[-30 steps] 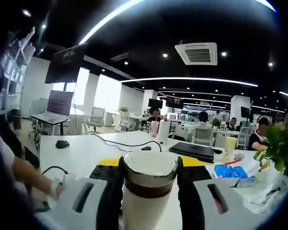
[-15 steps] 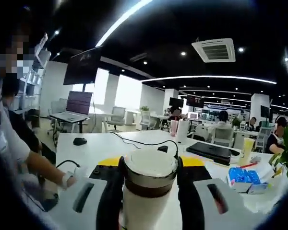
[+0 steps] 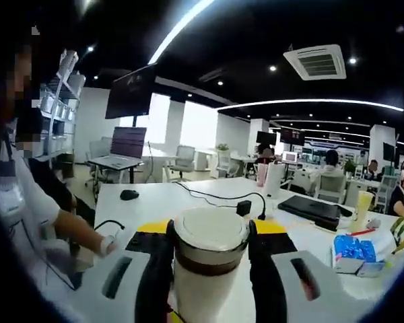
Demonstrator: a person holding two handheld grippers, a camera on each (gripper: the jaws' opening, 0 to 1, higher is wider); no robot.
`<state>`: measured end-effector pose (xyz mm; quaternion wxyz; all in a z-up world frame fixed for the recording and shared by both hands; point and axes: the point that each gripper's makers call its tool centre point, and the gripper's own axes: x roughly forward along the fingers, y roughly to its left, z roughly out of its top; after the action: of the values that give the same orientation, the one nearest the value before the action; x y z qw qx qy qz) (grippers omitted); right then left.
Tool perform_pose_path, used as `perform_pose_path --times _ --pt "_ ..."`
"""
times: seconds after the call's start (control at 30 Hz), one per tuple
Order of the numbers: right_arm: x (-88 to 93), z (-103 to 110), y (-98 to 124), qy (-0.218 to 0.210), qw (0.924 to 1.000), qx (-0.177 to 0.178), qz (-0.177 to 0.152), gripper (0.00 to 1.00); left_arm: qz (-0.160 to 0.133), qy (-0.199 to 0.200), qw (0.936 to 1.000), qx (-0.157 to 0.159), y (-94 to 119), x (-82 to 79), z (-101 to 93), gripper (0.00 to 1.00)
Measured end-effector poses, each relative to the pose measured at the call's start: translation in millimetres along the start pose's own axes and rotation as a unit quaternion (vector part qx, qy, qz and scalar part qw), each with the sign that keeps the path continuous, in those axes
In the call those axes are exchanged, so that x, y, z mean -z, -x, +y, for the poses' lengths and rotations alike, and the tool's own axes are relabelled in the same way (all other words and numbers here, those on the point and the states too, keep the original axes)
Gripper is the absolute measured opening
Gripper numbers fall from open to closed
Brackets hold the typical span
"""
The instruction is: Grasp the water cup twist off the cup lid place the cup lid on the table
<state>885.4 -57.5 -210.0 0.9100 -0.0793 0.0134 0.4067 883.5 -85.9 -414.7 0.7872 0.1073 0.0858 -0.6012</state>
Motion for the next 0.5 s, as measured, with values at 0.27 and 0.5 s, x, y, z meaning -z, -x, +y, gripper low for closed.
perform_pose_path --times 0.27,0.5 --pt "0.7 2.6 -1.0 -0.008 0.9988 -0.048 -0.01 0.46 0.0 0.001 1.0 0.0 0.9 0.7 -0.5 0.48" --pt "4.4 4.4 0.1 -0.026 0.9955 -0.089 -0.016 0.46 -0.001 0.0 1.0 0.001 1.1 1.1 -0.5 0.48"
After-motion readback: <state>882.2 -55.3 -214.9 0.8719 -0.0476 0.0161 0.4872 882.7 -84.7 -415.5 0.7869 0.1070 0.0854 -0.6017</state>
